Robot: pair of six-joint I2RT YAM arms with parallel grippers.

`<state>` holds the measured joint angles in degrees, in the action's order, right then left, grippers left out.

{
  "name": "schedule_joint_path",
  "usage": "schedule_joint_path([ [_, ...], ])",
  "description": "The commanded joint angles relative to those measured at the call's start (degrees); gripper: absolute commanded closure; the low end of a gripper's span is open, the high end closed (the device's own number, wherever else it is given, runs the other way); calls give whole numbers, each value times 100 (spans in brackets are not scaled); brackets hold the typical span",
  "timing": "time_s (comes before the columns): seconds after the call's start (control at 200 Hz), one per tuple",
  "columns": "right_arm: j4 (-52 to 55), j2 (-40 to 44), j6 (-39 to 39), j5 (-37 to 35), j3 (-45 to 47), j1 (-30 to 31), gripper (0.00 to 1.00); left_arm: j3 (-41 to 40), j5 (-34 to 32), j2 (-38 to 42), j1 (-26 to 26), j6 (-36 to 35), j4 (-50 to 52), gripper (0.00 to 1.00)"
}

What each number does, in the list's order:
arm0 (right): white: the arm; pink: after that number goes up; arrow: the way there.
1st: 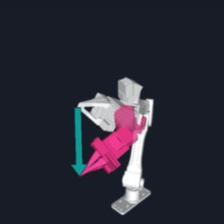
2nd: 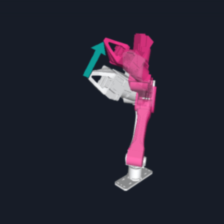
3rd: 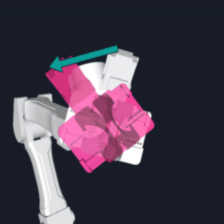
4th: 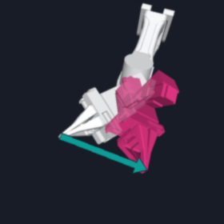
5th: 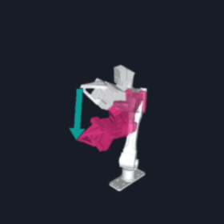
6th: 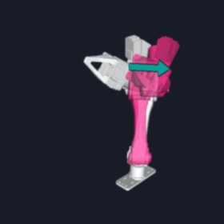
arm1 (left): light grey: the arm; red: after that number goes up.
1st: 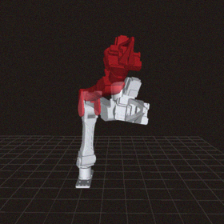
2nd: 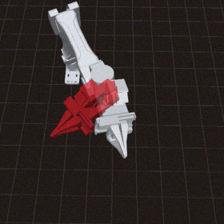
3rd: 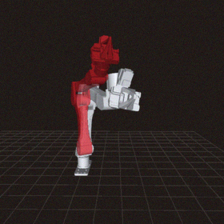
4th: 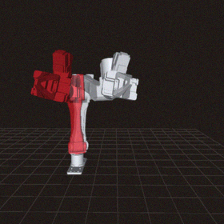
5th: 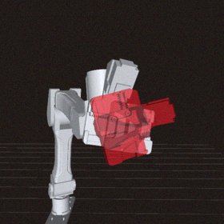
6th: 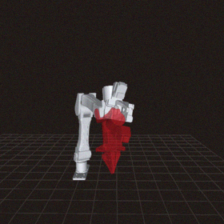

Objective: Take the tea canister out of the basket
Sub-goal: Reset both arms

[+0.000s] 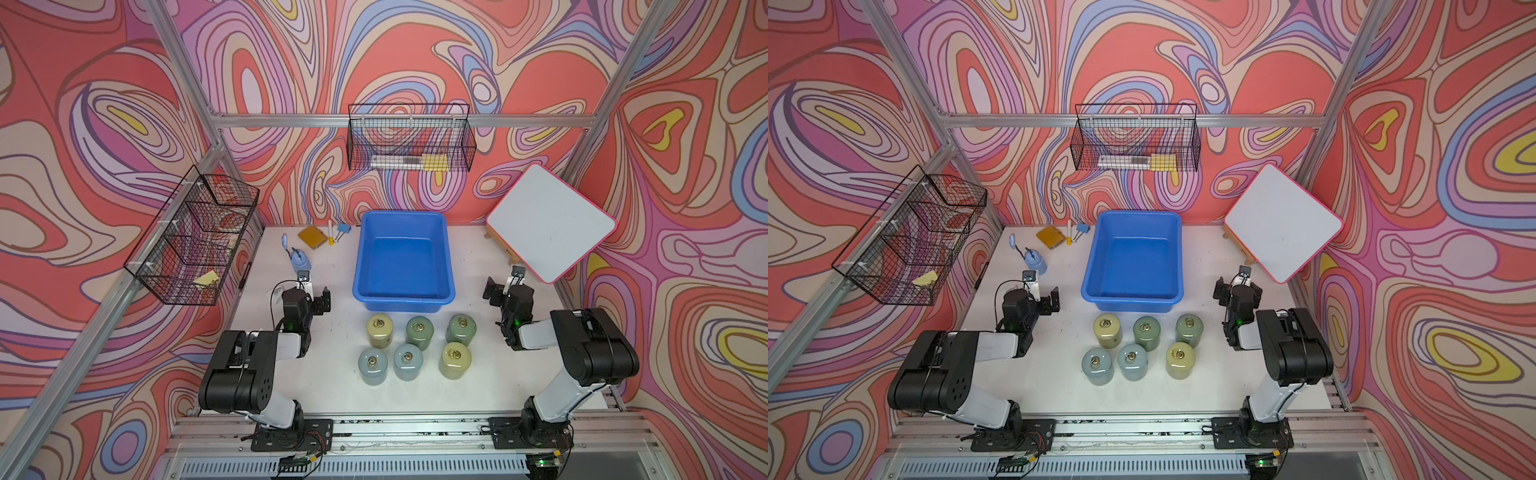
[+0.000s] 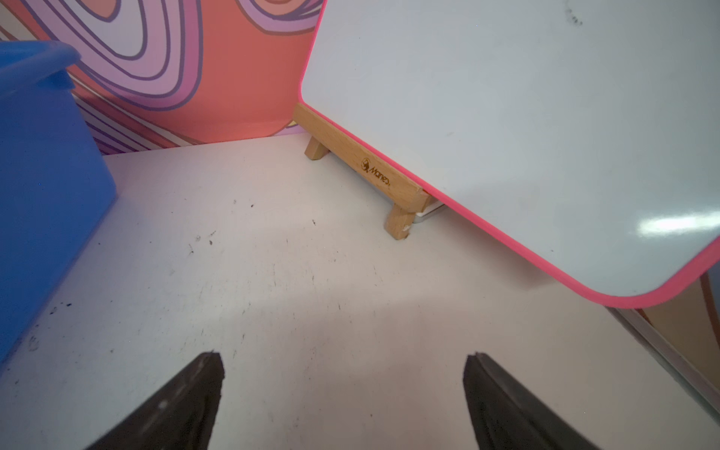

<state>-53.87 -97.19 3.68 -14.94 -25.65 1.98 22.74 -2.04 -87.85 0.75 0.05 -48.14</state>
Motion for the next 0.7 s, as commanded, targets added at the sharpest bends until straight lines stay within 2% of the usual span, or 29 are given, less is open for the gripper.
schedule_joint_path([
  [0.0,-117,-4,-54,44,-75,22,2,-78,48,-27,-23,64,-163,1],
  [0.696,-239,-20,-94,9,-45,23,2,-77,57,-18,-22,52,-169,1],
])
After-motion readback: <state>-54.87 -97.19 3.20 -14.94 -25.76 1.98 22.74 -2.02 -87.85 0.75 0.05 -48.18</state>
